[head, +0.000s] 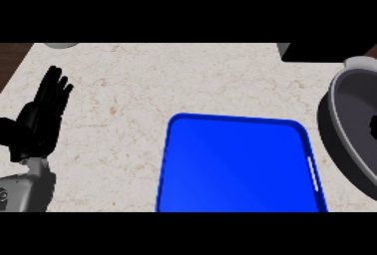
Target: Pick the cupcake from the tray and place it in the pot
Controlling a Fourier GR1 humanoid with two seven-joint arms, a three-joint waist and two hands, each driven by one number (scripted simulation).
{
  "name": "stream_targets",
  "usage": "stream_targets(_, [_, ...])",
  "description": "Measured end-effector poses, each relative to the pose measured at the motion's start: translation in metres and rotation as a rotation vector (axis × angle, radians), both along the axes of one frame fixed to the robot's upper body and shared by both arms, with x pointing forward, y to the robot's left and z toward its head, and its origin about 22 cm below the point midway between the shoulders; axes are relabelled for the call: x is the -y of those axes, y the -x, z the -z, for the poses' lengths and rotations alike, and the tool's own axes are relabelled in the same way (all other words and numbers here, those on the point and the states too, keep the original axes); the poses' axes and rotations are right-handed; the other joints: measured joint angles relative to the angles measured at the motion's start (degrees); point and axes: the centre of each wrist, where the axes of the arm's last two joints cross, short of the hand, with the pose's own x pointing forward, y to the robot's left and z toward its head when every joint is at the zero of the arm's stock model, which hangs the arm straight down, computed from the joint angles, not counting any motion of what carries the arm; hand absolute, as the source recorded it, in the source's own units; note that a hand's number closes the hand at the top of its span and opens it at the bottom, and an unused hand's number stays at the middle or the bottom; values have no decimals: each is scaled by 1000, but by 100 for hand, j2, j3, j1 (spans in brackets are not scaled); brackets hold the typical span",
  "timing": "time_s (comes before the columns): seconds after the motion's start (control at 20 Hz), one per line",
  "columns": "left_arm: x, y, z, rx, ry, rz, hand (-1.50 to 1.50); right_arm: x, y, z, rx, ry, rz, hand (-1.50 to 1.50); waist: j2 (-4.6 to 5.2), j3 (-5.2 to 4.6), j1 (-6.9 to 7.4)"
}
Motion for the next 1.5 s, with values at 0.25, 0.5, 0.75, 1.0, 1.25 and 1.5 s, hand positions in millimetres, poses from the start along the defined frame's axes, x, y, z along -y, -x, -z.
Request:
stream_targets(0.25, [4, -2, -2, -1, 1, 3, 0, 8, -21, 24, -82, -161, -27, -150, 6, 4, 20])
stream_targets(0.5, [2, -3, -4, 3, 0, 1, 0, 17, -30, 36, -56, -335, -151, -150, 5, 7, 11])
stream_targets(0.75, [2, -3, -3, 3, 0, -5, 0, 28, -32, 35, 126, -515, -219, -150, -5, 6, -23])
stream_targets(1.0, [-1, -1, 0, 5, 7, -12, 0, 56, -19, 27, 257, -649, -221, -150, -15, 0, -56])
stream_targets(1.25, [-1, -1, -5, -1, 3, -14, 0, 101, 20, 22, 308, -706, -217, -150, -21, -1, -84])
stream_targets(1.5, [2, -3, 5, -3, 0, -15, 0, 142, 61, 13, 325, -739, -228, -150, -16, -1, -83])
